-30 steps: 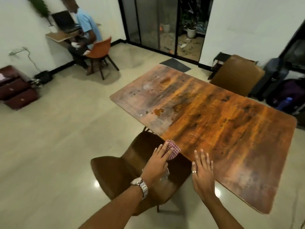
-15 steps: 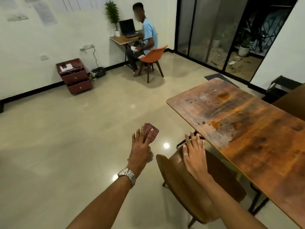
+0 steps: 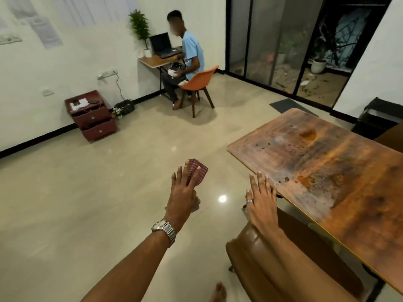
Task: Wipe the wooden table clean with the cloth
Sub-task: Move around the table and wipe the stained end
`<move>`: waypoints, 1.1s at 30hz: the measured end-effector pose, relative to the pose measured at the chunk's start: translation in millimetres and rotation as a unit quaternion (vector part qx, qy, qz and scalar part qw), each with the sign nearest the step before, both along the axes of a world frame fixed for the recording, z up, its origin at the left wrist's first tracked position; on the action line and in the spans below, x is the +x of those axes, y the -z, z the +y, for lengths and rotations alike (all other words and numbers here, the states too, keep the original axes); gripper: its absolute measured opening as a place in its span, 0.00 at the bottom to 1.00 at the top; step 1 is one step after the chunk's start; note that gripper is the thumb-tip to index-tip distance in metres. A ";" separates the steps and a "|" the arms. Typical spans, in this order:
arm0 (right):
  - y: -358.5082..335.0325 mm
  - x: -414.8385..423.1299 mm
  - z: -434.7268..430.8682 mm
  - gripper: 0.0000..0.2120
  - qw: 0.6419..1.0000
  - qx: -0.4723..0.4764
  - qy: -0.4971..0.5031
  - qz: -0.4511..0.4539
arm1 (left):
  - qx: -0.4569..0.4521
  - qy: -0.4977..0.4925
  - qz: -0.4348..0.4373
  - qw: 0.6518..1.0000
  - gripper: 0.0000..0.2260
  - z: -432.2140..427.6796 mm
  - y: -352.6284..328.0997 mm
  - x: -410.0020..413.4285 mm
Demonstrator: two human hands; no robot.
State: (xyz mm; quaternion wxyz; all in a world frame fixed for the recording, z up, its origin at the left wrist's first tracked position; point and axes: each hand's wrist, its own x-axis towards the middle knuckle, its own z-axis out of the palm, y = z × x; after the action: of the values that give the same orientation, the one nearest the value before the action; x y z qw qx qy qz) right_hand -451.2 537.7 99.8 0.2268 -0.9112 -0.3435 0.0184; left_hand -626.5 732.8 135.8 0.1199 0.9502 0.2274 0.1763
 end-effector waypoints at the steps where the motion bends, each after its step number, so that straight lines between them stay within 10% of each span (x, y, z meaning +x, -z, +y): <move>1: 4.1 11.3 5.6 0.29 1.000 0.001 0.017 0.002 | -0.003 0.011 0.006 1.000 0.38 11.8 0.9 14.7; 19: 46.3 93.6 -56.5 0.29 0.945 -0.012 0.323 0.051 | -0.073 0.229 0.077 0.968 0.33 39.3 51.3 257.3; 33: 102.2 143.1 -98.9 0.29 0.851 0.004 0.521 0.062 | -0.181 0.407 0.176 0.878 0.27 -84.9 185.3 421.6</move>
State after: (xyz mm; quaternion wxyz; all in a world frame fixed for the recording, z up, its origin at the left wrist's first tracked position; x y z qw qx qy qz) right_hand -308.0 438.8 -2.4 0.2275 -0.9525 0.1969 -0.0470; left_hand -205.0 647.9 -49.6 0.3085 0.9362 -0.1337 -0.1020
